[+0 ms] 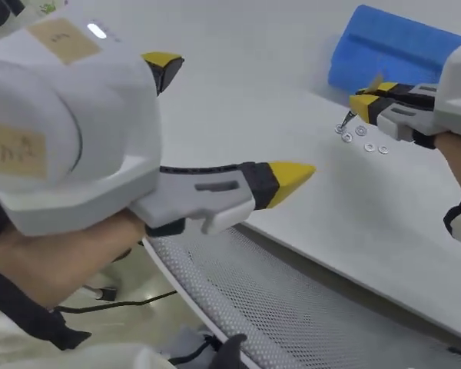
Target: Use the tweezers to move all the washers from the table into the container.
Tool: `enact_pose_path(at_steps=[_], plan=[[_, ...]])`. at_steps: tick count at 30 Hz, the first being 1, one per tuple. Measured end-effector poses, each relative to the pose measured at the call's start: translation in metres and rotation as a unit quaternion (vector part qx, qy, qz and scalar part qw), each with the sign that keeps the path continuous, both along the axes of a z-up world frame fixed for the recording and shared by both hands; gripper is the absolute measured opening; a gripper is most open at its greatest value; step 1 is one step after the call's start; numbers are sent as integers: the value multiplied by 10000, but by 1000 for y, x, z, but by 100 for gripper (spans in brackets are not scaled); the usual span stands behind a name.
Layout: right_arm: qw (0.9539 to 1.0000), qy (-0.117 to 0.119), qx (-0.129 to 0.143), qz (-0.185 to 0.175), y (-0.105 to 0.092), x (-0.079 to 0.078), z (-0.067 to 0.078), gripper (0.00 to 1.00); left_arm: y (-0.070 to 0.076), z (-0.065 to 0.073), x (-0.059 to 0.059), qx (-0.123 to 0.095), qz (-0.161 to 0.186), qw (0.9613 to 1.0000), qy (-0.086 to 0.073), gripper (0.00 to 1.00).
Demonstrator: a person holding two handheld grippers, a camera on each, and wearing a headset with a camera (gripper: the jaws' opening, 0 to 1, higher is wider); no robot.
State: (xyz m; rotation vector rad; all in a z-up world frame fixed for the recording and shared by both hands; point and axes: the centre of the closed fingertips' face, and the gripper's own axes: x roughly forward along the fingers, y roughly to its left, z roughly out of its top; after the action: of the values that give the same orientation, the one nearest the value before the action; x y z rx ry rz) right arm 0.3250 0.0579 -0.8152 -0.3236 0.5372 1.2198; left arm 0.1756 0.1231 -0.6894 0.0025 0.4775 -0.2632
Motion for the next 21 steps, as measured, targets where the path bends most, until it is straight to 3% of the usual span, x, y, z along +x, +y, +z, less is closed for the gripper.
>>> enact_pose_path(at_steps=[3,11,21], plan=[[10000,21,7,-13,0,1,0,3,1,2,1,-78,39,10000,-22,96],[9999,-66,-45,130,1,-3,-1,2,-1,-1,0,6,28,10000,46,96],[9997,-38,-151,164,-4,-1,-1,1,-3,5,-2,156,-16,9999,-21,95]])
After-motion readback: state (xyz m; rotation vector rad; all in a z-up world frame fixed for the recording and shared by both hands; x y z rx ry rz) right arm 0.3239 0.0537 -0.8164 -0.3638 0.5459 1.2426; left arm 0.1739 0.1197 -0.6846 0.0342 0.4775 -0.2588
